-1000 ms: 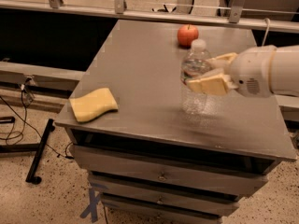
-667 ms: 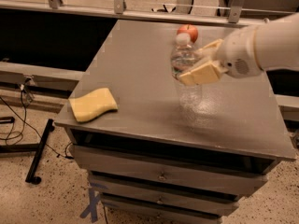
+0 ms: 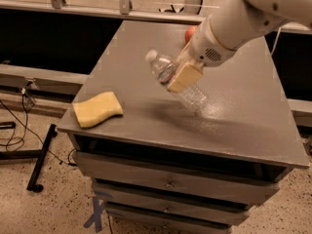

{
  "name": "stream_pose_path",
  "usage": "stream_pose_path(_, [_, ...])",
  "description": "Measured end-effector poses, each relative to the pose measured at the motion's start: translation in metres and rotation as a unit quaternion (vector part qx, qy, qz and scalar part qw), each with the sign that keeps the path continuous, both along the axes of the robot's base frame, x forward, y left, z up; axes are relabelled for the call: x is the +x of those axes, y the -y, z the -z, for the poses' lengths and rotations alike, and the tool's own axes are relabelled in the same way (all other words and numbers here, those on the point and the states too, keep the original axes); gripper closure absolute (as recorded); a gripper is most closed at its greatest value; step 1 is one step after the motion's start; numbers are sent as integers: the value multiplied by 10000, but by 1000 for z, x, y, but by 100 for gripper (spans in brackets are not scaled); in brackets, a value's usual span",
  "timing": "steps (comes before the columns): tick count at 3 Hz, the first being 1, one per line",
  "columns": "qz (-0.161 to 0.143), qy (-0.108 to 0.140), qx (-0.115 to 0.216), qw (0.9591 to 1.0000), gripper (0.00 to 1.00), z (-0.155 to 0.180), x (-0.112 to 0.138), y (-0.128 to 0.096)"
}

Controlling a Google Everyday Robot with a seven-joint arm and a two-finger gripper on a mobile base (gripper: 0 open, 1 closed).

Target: Knock water bottle over

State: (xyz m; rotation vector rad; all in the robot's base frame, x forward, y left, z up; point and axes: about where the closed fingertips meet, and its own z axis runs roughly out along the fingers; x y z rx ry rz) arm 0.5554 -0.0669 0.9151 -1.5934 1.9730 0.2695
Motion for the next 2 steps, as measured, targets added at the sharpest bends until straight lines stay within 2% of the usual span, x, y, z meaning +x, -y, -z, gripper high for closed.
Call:
stream_pose_path(1, [-194,-155,-835,9962,100,28,15,-4])
stream_pose_path(2, [-188,-289,-1271,9913,100,48,26,-7])
